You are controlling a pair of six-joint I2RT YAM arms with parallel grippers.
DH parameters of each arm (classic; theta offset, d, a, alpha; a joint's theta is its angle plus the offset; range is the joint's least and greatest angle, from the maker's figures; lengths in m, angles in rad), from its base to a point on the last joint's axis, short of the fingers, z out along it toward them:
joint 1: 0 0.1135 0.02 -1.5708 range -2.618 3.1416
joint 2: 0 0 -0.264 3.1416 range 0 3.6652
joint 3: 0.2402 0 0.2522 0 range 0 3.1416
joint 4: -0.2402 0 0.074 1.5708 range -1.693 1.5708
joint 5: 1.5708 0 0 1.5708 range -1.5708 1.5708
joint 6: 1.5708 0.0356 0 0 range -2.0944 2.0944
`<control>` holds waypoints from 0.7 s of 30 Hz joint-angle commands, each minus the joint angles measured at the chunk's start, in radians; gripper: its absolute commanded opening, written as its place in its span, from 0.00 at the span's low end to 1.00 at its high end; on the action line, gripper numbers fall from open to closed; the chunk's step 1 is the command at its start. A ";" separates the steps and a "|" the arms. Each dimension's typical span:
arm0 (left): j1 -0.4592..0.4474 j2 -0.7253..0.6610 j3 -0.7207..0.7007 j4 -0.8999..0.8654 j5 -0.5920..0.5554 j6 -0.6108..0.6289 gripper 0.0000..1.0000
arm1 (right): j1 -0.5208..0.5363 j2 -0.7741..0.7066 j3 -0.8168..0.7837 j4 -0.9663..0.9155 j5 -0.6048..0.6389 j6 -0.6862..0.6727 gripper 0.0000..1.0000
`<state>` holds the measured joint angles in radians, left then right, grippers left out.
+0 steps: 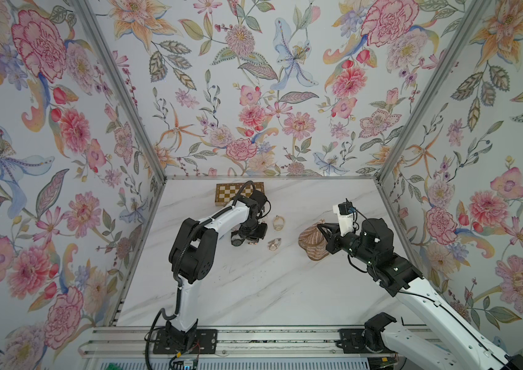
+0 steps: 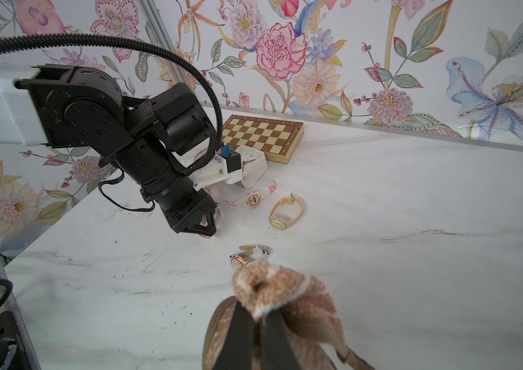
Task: Wipe the watch dial
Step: Place the watch at the center of the board.
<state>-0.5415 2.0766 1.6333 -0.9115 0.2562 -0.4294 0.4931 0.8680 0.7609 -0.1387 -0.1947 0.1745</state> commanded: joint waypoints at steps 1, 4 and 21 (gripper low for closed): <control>-0.012 0.034 0.042 -0.045 -0.012 0.021 0.00 | -0.004 0.001 0.003 0.013 -0.014 -0.021 0.00; -0.015 0.052 0.052 -0.049 0.001 0.023 0.00 | -0.003 -0.004 -0.002 0.018 -0.012 -0.024 0.00; -0.022 0.079 0.052 -0.050 0.025 0.035 0.13 | 0.009 0.000 -0.006 0.028 -0.013 -0.029 0.00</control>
<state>-0.5568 2.1300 1.6585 -0.9318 0.2649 -0.4183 0.4957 0.8703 0.7574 -0.1379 -0.2016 0.1604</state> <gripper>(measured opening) 0.122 0.049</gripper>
